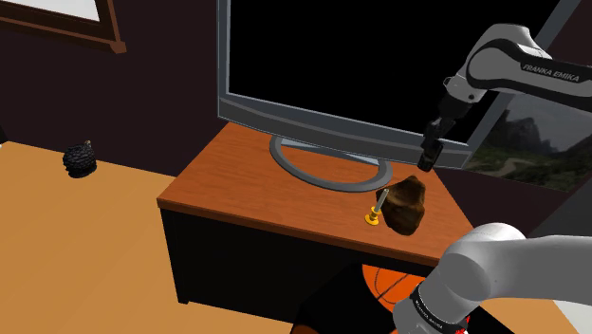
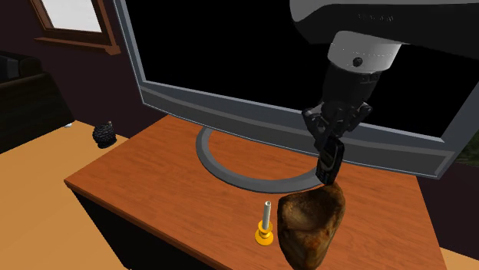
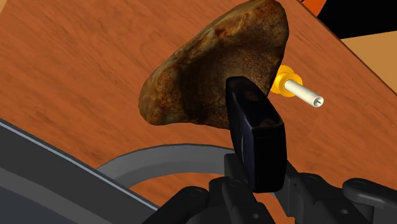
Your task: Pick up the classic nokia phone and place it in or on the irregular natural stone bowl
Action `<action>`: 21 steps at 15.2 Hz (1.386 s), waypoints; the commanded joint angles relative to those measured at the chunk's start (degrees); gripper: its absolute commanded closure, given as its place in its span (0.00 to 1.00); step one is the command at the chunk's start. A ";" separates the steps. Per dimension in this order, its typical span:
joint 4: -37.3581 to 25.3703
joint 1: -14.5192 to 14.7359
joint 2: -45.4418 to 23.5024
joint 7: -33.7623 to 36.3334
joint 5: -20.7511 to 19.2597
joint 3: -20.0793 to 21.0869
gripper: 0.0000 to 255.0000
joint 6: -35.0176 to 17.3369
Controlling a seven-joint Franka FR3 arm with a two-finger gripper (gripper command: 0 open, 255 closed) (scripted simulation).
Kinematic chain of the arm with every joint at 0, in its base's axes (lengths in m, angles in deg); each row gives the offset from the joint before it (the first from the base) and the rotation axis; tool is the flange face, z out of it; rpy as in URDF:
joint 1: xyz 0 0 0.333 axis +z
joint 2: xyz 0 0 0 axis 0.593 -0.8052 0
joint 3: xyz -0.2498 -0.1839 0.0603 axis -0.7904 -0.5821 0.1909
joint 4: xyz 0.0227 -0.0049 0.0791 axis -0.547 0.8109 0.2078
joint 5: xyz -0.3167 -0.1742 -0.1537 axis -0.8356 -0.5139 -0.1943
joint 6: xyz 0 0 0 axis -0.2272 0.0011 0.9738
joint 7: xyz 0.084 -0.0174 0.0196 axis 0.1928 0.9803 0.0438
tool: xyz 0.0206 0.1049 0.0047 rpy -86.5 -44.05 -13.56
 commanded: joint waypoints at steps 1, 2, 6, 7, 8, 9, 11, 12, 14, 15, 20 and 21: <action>1.70 -0.26 0.60 -0.08 -0.38 -0.30 1.00 -1.10; 2.55 -0.35 0.75 -0.05 -0.54 -0.45 1.00 -1.80; 5.85 -0.69 1.23 0.07 -1.18 -1.08 1.00 -4.63; 6.65 -0.78 1.32 0.09 -1.34 -1.26 1.00 -5.34; 7.44 -0.86 1.39 0.12 -1.51 -1.43 1.00 -6.06; 8.23 -0.95 1.45 0.14 -1.69 -1.61 1.00 -6.79; 9.77 -1.12 1.53 0.18 -2.04 -1.98 1.00 -8.26; 10.53 -1.20 1.55 0.21 -2.22 -2.18 1.00 -9.00; 12.03 -1.37 1.54 0.25 -2.59 -2.58 1.00 -10.50; 12.86 -1.47 1.51 0.27 -2.80 -2.81 1.00 -11.36; 12.86 -1.46 1.51 0.27 -2.81 -2.81 1.00 -11.36; 12.86 -1.46 1.51 0.27 -2.81 -2.81 1.00 -11.36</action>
